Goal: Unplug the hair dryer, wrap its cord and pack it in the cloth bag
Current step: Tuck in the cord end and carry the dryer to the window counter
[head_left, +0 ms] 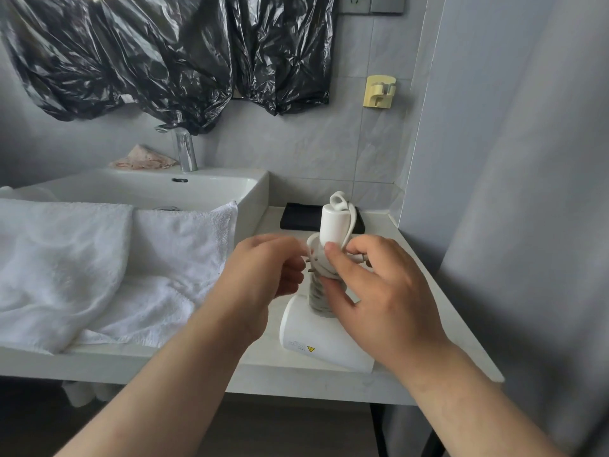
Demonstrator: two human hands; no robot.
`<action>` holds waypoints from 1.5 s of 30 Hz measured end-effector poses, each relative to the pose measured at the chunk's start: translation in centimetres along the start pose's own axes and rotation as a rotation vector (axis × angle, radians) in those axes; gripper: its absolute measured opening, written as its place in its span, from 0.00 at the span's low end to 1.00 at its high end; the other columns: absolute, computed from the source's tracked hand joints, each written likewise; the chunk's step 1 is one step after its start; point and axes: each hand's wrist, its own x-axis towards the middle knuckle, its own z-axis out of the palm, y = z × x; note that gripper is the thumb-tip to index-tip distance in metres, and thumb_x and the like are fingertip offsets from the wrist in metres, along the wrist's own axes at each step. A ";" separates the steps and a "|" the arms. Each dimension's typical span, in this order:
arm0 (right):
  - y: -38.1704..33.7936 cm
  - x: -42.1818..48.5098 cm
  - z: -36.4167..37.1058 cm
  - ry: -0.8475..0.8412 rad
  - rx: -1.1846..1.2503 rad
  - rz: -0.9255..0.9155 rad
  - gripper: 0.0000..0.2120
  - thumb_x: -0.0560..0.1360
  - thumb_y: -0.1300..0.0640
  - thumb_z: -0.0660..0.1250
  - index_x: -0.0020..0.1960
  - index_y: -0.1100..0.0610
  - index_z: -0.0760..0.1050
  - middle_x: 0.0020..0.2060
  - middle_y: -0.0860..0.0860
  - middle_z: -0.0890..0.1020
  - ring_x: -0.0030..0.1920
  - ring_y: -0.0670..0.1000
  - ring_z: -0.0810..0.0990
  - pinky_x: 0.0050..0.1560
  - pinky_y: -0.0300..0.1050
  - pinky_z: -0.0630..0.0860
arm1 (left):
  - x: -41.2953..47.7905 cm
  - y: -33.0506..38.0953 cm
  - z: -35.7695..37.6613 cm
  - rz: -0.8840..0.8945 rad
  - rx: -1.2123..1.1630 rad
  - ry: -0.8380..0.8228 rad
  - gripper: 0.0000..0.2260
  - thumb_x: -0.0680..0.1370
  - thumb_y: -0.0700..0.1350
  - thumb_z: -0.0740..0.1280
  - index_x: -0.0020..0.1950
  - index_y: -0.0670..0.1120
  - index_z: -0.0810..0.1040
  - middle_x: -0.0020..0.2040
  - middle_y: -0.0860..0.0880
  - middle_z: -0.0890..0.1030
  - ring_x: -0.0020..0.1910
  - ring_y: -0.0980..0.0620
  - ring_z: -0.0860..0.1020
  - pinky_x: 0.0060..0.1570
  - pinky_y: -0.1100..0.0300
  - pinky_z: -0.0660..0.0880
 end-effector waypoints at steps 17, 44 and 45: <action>0.5 -1.5 1.9 0.045 0.487 0.282 0.11 0.74 0.54 0.69 0.53 0.58 0.84 0.54 0.51 0.75 0.55 0.45 0.77 0.57 0.32 0.73 | -1.1 -4.3 -0.6 0.311 0.139 -0.091 0.14 0.70 0.52 0.73 0.48 0.43 0.81 0.45 0.43 0.86 0.49 0.43 0.83 0.57 0.37 0.77; 0.3 -1.2 3.6 -0.094 0.724 0.715 0.22 0.73 0.41 0.63 0.62 0.51 0.78 0.54 0.45 0.81 0.55 0.43 0.80 0.53 0.35 0.77 | 0.4 -7.6 1.6 0.367 0.019 0.088 0.04 0.71 0.47 0.71 0.43 0.48 0.82 0.42 0.49 0.85 0.40 0.53 0.82 0.41 0.58 0.77; 0.3 -1.1 3.6 -0.102 0.724 0.718 0.21 0.73 0.42 0.63 0.61 0.50 0.78 0.53 0.44 0.82 0.54 0.43 0.80 0.52 0.34 0.76 | 0.6 -7.8 1.4 0.347 -0.001 0.081 0.04 0.70 0.47 0.71 0.42 0.47 0.82 0.44 0.48 0.86 0.43 0.52 0.83 0.43 0.56 0.77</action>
